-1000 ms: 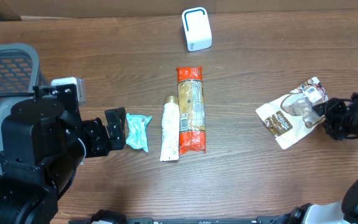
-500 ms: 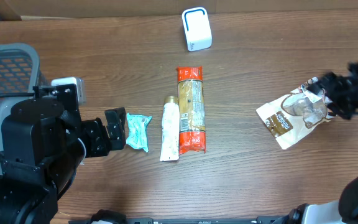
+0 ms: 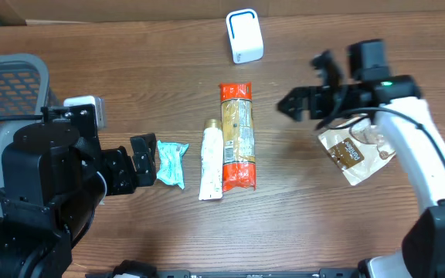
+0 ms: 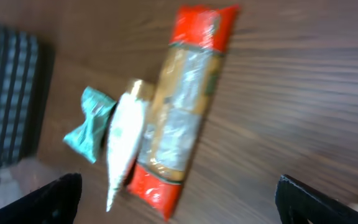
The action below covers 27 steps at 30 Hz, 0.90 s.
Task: Scan the item barcode
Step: 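Reach the right gripper left and grasp the spaghetti pack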
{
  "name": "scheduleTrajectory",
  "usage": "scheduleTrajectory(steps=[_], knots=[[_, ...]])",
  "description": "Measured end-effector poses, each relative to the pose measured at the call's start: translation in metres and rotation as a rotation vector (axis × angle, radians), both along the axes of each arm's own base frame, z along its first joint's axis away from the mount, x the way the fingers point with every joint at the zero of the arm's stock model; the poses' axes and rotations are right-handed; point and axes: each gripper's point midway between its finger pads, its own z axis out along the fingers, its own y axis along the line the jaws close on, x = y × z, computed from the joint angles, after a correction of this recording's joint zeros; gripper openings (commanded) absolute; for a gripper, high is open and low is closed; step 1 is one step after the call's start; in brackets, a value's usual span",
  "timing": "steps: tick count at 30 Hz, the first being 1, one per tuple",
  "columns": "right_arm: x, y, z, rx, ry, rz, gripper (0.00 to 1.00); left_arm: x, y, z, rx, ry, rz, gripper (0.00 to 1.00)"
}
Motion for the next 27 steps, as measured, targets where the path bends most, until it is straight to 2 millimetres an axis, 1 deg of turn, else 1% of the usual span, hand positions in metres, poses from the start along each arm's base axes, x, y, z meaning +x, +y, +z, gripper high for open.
scheduleTrajectory(steps=[2, 5, 8, 11, 15, 20, 24, 27], knots=[[-0.003, 0.017, -0.012, -0.004, 0.024, 0.038, 0.99, 0.0, 0.0, 0.0, 0.0, 0.0, 0.0, 1.0], [-0.002, 0.036, -0.043, -0.016, 0.086, 0.065, 0.97, 0.0, 0.0, 0.0, 0.0, 0.0, 0.0, 1.0], [0.0, 0.047, -0.073, -0.022, 0.141, 0.077, 0.96, 0.0, 0.0, 0.0, 0.0, 0.0, 0.0, 0.99], [0.001, 0.057, -0.096, -0.02, 0.177, 0.084, 0.94, 0.0, 0.0, 0.0, 0.0, 0.0, 0.0, 1.0], [0.004, 0.065, -0.115, -0.008, 0.203, 0.084, 0.92, 0.0, 0.0, 0.0, 0.0, 0.0, 0.0, 1.0], [0.003, 0.074, -0.14, -0.003, 0.253, 0.078, 0.91, 0.0, 0.0, 0.0, 0.0, 0.0, 0.0, 1.0], [0.001, 0.086, -0.141, 0.015, 0.252, 0.092, 0.91, 0.0, 0.0, 0.0, 0.0, 0.0, 0.0, 1.0], [0.001, 0.095, -0.144, -0.012, 0.246, 0.075, 0.89, 0.0, 0.0, 0.0, 0.0, 0.0, 0.0, 0.99]])
